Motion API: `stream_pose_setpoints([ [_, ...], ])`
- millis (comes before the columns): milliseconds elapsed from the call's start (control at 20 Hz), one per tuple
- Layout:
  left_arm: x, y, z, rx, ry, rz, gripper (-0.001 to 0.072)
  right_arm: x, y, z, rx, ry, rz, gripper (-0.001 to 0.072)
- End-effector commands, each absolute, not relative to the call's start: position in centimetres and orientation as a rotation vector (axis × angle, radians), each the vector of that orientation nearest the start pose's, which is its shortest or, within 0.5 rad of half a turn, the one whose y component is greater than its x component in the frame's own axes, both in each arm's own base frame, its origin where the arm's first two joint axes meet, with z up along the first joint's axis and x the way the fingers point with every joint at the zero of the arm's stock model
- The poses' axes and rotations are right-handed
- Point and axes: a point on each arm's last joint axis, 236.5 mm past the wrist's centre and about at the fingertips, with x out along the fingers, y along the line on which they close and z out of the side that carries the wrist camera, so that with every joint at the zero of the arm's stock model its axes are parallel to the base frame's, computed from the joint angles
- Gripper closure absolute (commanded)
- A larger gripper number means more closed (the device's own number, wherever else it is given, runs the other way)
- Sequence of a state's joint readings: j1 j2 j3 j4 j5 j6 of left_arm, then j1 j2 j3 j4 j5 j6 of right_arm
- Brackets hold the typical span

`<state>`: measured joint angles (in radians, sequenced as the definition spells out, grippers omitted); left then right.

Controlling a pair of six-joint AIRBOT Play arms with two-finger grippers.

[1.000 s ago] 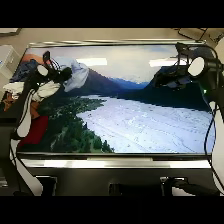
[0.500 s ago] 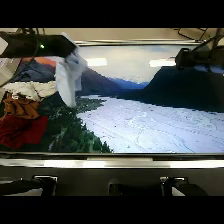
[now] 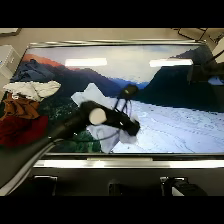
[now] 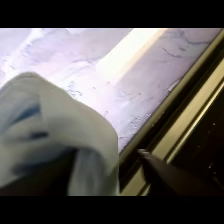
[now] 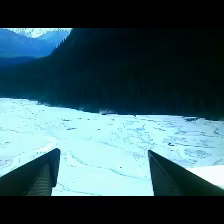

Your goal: Fold the clothes and pants, and hang the long-sleeved shirts on hangers.

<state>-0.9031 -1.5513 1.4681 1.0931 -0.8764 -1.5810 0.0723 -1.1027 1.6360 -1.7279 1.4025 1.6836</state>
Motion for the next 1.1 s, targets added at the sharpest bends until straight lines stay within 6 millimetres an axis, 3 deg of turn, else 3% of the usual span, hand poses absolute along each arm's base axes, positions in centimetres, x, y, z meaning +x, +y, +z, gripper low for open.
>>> stream_pose_setpoints([
  [0,22.4,-50.1,2.0,-0.136,1.231,-1.004,-0.0007,37.3,-1.0,23.1,-0.011,0.902,-0.122,0.0095],
  [100,27.0,-46.7,4.5,-0.072,1.189,-0.957,-0.0007,36.6,0.7,21.5,0.038,0.967,-0.07,0.0093],
  [150,30.5,-43.3,5.9,-0.026,1.168,-0.889,-0.0006,35.9,2.0,20.0,0.067,1.025,-0.024,0.0087],
  [250,37.8,-34.2,7.6,0.036,1.13,-0.682,-0.0007,34.3,4.2,15.7,0.091,1.166,0.07,0.0019],
  [300,40.3,-29.4,7.5,0.031,1.151,-0.577,-0.0006,33.4,4.6,13.0,0.091,1.237,0.088,0.0013],
  [400,42.0,-20.4,5.3,-0.045,1.295,-0.404,-0.0007,31.4,4.5,7.5,0.089,1.368,0.078,-0.0003],
  [450,41.8,-16.6,3.8,-0.094,1.373,-0.334,-0.0006,30.1,4.5,5.1,0.093,1.431,0.076,-0.0003],
  [500,40.9,-14.2,2.2,-0.157,1.447,-0.292,-0.0006,28.7,4.9,3.1,0.11,1.491,0.088,-0.0003],
  [600,38.2,-12.4,-0.8,-0.317,1.582,-0.295,-0.0006,26.5,6.2,0.2,0.14,1.575,0.144,-0.0003],
  [700,35.7,-13.2,-3.9,-0.411,1.654,-0.345,-0.0006,25.3,7.3,-1.7,0.182,1.607,0.18,-0.0003],
  [850,34.3,-15.3,-8.0,-0.505,1.648,-0.34,-0.0005,24.1,9.1,-3.2,0.25,1.647,0.241,-0.0003],
  [1050,33.7,-19.5,-9.4,-0.568,1.621,-0.439,-0.0004,22.6,10.4,-4.7,0.304,1.723,0.287,-0.0002],
])
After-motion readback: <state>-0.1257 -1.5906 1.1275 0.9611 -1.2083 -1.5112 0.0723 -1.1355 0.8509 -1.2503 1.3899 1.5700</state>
